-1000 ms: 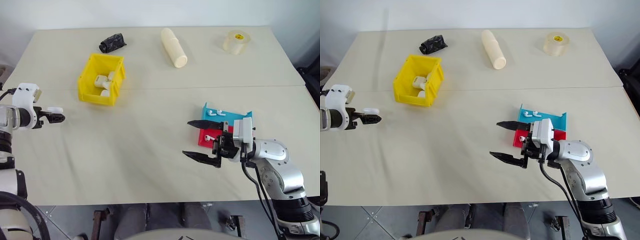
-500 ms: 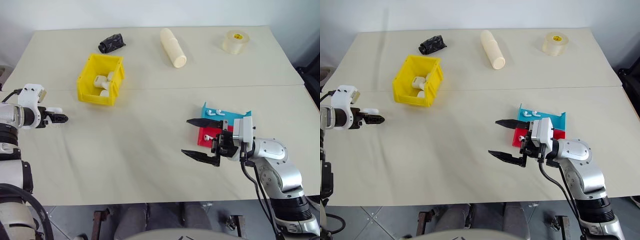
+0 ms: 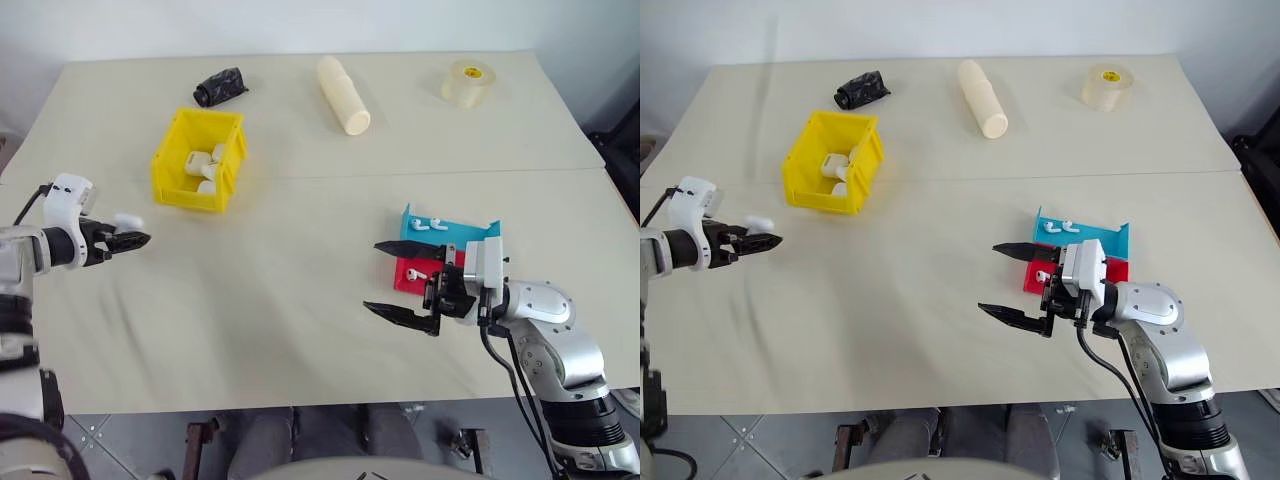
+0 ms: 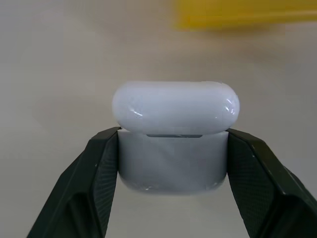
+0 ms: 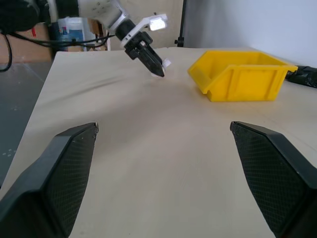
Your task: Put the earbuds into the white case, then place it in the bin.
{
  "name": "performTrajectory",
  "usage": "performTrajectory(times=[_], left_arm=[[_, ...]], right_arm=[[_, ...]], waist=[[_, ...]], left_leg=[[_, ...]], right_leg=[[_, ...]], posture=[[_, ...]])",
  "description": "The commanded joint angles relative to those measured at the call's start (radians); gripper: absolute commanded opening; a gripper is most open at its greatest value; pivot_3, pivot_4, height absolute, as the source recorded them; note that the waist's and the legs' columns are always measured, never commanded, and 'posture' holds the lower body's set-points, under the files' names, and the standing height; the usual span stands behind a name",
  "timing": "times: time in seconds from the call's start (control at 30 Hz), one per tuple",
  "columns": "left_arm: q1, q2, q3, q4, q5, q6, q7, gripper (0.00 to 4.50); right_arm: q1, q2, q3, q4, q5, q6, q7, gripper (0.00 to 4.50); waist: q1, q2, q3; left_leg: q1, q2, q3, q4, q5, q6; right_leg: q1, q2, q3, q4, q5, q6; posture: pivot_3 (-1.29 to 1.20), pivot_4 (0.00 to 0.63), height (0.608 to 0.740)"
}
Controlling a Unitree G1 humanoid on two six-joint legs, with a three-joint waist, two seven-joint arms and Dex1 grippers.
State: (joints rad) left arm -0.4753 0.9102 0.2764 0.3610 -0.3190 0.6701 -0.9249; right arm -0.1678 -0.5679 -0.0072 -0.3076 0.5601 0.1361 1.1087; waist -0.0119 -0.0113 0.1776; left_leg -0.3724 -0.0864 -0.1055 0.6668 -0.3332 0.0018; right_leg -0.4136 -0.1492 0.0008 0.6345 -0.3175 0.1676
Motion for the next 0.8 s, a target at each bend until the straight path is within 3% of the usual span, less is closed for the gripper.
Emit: performTrajectory(times=[0.03,0.2,0.43,0.63,0.8], left_arm=[[0.157,-0.061,0.191,-0.275,-0.191,-0.116,-0.129,2.81],[0.31,-0.193,0.219,-0.465,-0.27,-0.31,-0.2,2.81],[0.309,-0.477,-0.013,-0.647,-0.248,-0.508,-0.128,2.81],[0.304,-0.596,-0.214,-0.615,-0.176,-0.661,-0.166,2.81],[0.187,-0.713,-0.324,-0.442,-0.126,-0.85,-0.218,2.81]], right_arm=[[0.01,-0.024,-0.034,-0.023,0.022,0.001,0.01,4.5],[0.008,-0.041,-0.057,-0.011,0.031,0.011,0.004,4.5],[0.127,-0.094,-0.171,-0.079,0.041,0.038,-0.047,4.5],[0.25,-0.145,-0.303,-0.124,0.047,0.044,-0.07,4.5],[0.435,-0.18,-0.494,-0.178,0.047,0.043,-0.072,4.5]], waist=[[0.0,0.0,0.0],[0.01,0.0,0.0],[0.039,0.0,0.0],[0.034,0.001,-0.001],[0.049,0.002,-0.002]], left_leg=[[0.0,0.0,0.0,-0.001,0.0,0.0],[0.001,0.003,0.001,0.0,0.0,-0.001],[0.001,0.0,0.0,0.002,-0.001,0.0],[0.002,0.002,0.003,0.001,-0.001,0.0],[0.002,-0.001,0.004,0.003,0.0,0.001]], right_leg=[[0.0,0.0,0.0,-0.001,0.0,0.0],[0.003,0.001,-0.001,-0.008,0.0,0.0],[0.005,0.0,-0.003,-0.009,0.001,0.0],[0.005,0.001,-0.002,-0.009,0.001,0.0],[0.006,0.001,-0.002,-0.01,0.001,0.001]], posture=[[0.0,0.15,0.74],[0.0,0.15,0.74],[0.0,0.15,0.74],[0.0,0.15,0.74],[0.0,0.15,0.74]])
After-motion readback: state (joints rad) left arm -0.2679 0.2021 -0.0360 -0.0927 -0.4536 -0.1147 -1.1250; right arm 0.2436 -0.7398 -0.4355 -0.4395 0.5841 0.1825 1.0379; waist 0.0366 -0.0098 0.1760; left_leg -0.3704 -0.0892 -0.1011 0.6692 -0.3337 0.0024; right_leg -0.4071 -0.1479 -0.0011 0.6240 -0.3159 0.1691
